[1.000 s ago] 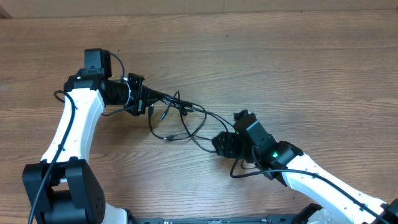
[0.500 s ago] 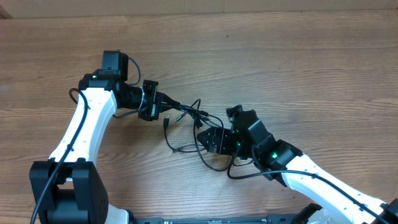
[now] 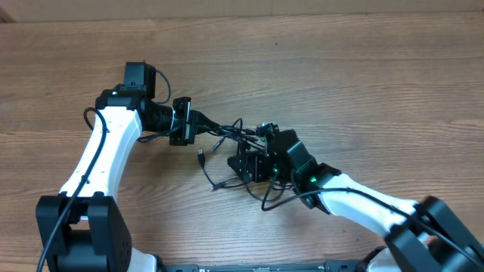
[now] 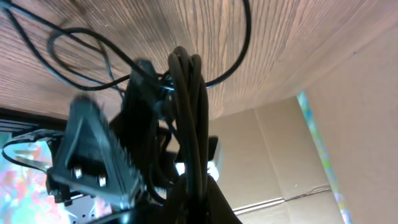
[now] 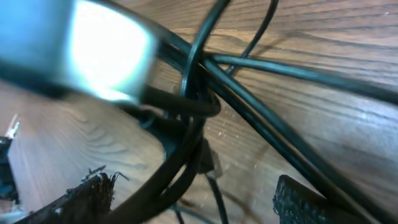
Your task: Untangle cables
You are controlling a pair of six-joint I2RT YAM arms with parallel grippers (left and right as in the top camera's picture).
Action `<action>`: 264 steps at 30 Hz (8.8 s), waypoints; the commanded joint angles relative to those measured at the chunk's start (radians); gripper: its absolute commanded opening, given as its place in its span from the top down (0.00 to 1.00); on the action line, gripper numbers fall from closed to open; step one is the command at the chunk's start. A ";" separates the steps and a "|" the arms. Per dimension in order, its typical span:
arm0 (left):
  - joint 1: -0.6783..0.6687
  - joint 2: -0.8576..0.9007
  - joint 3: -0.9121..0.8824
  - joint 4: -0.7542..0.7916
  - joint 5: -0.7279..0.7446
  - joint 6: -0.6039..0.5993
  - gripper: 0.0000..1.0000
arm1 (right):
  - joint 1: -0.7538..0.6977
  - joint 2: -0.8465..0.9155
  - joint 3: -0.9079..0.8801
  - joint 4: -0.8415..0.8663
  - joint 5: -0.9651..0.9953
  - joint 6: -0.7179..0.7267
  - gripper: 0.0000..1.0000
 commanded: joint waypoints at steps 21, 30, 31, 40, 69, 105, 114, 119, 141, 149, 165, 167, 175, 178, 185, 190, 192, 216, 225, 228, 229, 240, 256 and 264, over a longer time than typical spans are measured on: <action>0.014 0.004 0.021 0.057 -0.126 -0.067 0.96 | 0.004 0.200 0.002 0.295 -0.198 -0.007 0.96; 0.046 0.004 0.021 0.082 -0.343 -0.088 0.95 | 0.004 0.166 0.002 0.278 -0.430 0.027 0.96; 0.047 0.004 0.021 0.083 -0.369 -0.095 0.95 | 0.004 0.158 0.002 0.268 -0.441 0.035 0.96; 0.047 0.004 0.021 0.079 -0.615 -0.124 0.95 | 0.004 0.022 0.002 0.142 -0.540 0.033 0.96; 0.169 0.004 0.021 0.071 -0.573 -0.033 0.96 | -0.443 -0.370 0.002 -0.452 -0.331 0.026 0.67; -0.049 0.003 0.021 0.225 -0.251 -0.147 0.95 | -0.386 -0.370 0.002 -0.440 -0.504 -0.248 0.00; -0.092 0.003 0.021 0.162 -0.254 -0.229 0.96 | -0.229 -0.370 0.001 -0.409 -0.346 -0.372 0.07; -0.093 0.003 0.021 0.084 -0.251 -0.229 0.95 | -0.180 -0.370 0.001 -0.350 -0.305 -0.373 0.12; -0.143 0.003 0.021 0.049 -0.195 -0.229 0.95 | -0.104 -0.176 0.002 -0.083 -0.305 -0.364 0.30; -0.152 0.003 0.021 0.050 -0.196 -0.228 0.95 | -0.105 -0.140 0.001 -0.043 -0.305 -0.360 0.62; -0.031 0.003 0.021 0.108 -0.471 -0.232 0.95 | -0.105 -0.140 0.001 -0.436 -0.305 -0.342 0.96; -0.006 0.003 0.021 0.106 -0.467 -0.232 0.95 | -0.105 -0.140 0.001 -0.460 -0.275 -0.340 0.96; 0.076 0.003 0.021 0.103 -0.349 -0.142 0.96 | -0.106 -0.140 0.001 -0.512 0.016 -0.007 0.96; 0.095 0.003 0.021 0.121 -0.309 -0.027 0.96 | -0.106 -0.140 0.001 -0.546 0.094 0.109 0.92; 0.073 0.003 0.021 0.137 -0.294 0.255 0.95 | -0.106 -0.140 0.001 -0.536 0.087 0.105 0.46; 0.010 0.003 0.021 0.148 -0.336 0.405 0.96 | -0.106 -0.140 0.001 -0.536 0.082 0.105 0.42; -0.018 0.003 0.021 0.158 -0.337 0.433 0.96 | -0.106 -0.140 0.001 -0.532 0.064 0.105 0.40; -0.301 0.003 0.021 0.193 -0.447 0.643 0.91 | -0.105 -0.140 0.001 -0.167 -0.286 0.243 0.44; -0.335 0.003 0.021 0.203 -0.362 0.577 0.96 | -0.105 -0.140 0.001 -0.167 -0.155 0.335 0.59; -0.335 0.003 0.021 0.205 -0.299 0.561 0.96 | -0.105 -0.140 0.001 -0.168 -0.098 0.335 0.61; -0.335 0.003 0.021 0.206 -0.283 0.561 0.95 | -0.105 -0.140 0.001 -0.169 -0.077 0.335 0.61; -0.335 0.003 0.021 0.207 -0.220 0.515 0.96 | -0.105 -0.138 0.001 -0.201 0.036 0.349 0.96; -0.211 0.003 0.021 0.290 0.114 0.407 0.96 | -0.112 -0.088 0.001 -0.511 0.327 0.693 0.96; -0.168 0.003 0.021 0.262 0.012 0.415 0.96 | -0.129 -0.085 0.001 -0.512 0.323 0.692 0.96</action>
